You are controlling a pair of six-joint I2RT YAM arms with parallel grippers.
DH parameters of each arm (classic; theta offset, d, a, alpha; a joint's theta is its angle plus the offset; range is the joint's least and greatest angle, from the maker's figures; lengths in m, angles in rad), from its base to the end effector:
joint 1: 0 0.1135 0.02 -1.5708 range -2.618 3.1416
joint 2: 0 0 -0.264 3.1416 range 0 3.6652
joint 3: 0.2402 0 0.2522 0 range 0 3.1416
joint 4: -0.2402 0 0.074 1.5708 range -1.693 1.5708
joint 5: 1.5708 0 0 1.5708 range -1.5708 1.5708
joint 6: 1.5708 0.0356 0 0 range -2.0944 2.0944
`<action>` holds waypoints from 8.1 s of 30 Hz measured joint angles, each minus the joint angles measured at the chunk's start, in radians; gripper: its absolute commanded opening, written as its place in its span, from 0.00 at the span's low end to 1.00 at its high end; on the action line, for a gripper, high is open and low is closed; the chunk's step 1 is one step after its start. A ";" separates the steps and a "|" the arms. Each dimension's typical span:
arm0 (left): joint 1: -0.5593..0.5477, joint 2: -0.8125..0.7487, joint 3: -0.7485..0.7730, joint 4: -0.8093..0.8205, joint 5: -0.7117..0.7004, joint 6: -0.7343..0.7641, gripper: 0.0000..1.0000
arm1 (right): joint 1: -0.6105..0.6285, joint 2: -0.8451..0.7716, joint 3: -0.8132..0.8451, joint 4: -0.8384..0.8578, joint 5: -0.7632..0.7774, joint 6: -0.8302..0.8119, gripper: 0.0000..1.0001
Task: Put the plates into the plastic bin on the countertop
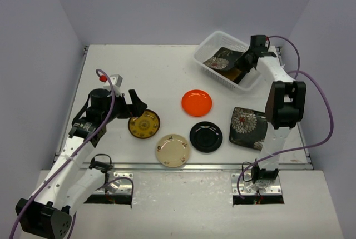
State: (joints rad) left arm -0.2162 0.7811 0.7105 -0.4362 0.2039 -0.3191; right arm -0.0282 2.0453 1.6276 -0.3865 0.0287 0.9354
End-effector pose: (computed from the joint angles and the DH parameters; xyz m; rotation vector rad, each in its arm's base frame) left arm 0.1706 -0.0449 0.2891 0.0184 2.1108 -0.5359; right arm 0.4647 -0.0141 0.2249 1.1298 2.1304 0.3950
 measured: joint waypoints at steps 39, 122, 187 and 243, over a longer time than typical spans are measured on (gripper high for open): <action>-0.440 0.490 0.135 0.279 0.048 -0.289 1.00 | 0.186 -1.030 -0.741 0.035 -0.214 -0.220 0.99; -0.361 1.559 1.241 0.493 -0.394 -0.952 0.00 | 0.188 -1.593 -0.629 -0.393 -0.042 -0.293 0.99; -0.361 0.346 0.510 0.192 -0.550 -0.436 1.00 | 0.188 -1.185 -0.967 -0.184 -0.319 -0.440 0.99; -0.365 -0.148 0.048 -0.146 -0.524 -0.080 1.00 | -0.056 -0.561 -0.709 0.357 -0.073 0.431 0.00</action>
State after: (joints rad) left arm -0.5812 0.6335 0.7584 -0.5824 -0.3205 -0.3992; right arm -0.0846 1.4845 0.9182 -0.0300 -0.0447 1.3664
